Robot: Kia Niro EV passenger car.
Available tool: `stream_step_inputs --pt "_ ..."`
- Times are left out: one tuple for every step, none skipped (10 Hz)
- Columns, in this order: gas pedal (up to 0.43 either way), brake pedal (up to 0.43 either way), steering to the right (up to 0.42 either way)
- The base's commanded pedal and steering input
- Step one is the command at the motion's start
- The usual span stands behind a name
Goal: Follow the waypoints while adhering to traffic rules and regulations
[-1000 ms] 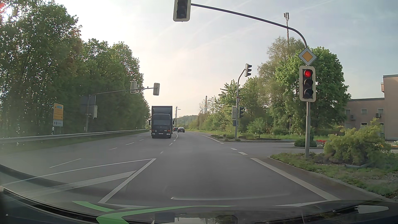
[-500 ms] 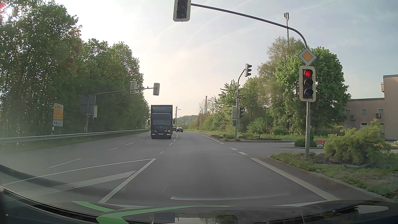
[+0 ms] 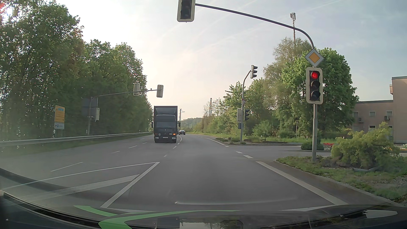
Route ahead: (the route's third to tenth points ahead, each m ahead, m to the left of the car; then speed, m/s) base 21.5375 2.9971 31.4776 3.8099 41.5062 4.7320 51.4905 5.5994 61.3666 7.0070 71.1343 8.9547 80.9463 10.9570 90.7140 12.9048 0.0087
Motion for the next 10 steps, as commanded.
stream_step_inputs --pt "0.000 0.232 0.001" --pt "0.000 0.238 0.001" --pt "0.000 0.238 0.001" --pt "0.000 0.238 0.001" --pt "0.000 0.238 0.001" --pt "0.000 0.238 0.001" --pt "0.000 0.238 0.001" --pt "0.000 0.238 0.001" --pt "0.000 0.238 0.001" --pt "0.000 0.238 0.001"
